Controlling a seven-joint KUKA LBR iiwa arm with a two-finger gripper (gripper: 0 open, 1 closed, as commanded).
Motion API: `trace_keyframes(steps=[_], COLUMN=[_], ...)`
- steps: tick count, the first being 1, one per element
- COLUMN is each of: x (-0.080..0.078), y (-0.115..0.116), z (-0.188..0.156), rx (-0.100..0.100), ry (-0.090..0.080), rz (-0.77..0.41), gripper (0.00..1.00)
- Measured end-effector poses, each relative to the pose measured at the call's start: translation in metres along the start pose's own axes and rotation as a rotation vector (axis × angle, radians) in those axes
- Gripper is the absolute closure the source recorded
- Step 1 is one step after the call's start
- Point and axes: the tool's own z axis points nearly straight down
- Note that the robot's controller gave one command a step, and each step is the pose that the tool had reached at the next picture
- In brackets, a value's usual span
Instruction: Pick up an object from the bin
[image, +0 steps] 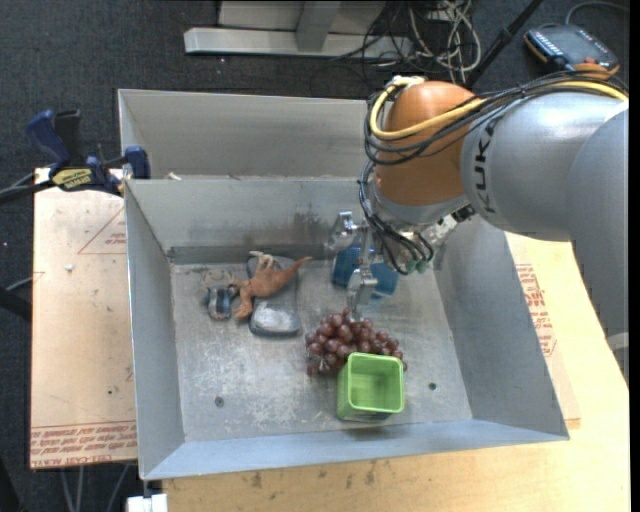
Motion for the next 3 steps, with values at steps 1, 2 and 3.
trace_keyframes(steps=[1, 2, 3], x=[0.002, -0.003, -0.001], y=[-0.014, -0.028, -0.031], z=[0.023, 0.027, 0.034], rx=[-0.004, -0.001, -0.001], ry=[0.014, 0.004, 0.006], rz=[0.057, 0.237, 0.29], gripper=[0.0, 0.0, 0.0])
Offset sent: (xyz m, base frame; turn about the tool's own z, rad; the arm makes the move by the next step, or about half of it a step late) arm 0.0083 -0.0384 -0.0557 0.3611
